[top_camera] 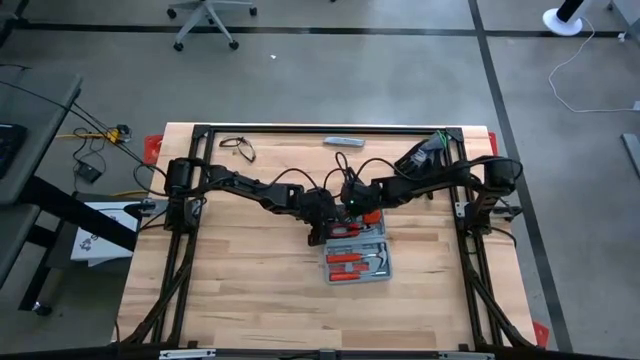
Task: Prefit tool cases
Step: Adjust the orange hex key set in the gray prefit tool case
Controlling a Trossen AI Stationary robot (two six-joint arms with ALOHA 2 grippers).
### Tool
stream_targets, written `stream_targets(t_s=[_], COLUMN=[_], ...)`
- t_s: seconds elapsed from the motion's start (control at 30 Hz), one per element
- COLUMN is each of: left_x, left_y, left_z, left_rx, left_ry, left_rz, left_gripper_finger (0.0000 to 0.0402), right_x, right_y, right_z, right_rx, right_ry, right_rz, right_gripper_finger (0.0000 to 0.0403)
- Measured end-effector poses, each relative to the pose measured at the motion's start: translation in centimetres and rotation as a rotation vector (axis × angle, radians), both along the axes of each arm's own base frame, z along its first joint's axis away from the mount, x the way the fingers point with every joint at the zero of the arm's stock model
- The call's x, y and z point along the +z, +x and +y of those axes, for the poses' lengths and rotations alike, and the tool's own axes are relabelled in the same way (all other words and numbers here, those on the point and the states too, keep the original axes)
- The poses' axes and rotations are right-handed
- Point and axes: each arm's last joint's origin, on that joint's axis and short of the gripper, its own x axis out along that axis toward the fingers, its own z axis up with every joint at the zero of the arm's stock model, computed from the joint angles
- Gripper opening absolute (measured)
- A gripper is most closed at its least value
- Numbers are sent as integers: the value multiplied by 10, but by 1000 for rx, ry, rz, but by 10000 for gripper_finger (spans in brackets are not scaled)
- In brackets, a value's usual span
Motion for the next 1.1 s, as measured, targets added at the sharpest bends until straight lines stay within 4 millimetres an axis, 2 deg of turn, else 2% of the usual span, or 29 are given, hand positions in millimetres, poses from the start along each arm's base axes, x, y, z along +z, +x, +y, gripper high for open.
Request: stream_targets(t_s=[0.33, 0.57, 0.63, 0.73, 0.83, 0.9, 1.0, 1.1], left_x=[1, 7, 16, 43, 72, 83, 92, 93], left_y=[1, 2, -1, -6, -18, -28, -47, -63], left_z=[0, 1, 4, 10, 15, 20, 27, 34], left_rx=[3, 9, 10, -6, -9, -1, 40, 91], left_ry=[5, -47, -146, -267, -255, -244, -293, -334], left_rz=[-11, -31, -46, -108, -154, -187, -287, -386], left_gripper_finger=[255, 255, 255, 255, 249, 242, 228, 217], right_x=[7, 21, 24, 31, 34, 34, 29, 16], right_y=[-3, -5, 0, 11, 15, 14, 9, 0], right_z=[0, 1, 1, 6, 9, 10, 11, 16], right_rx=[-6, -4, -21, -6, -18, -39, -49, -44], right_ry=[-8, -26, -13, 23, 57, 70, 80, 116], right_rz=[-10, -60, -125, -321, -550, -665, -746, -728], right_gripper_finger=[0, 0, 0, 0, 0, 0, 0, 0])
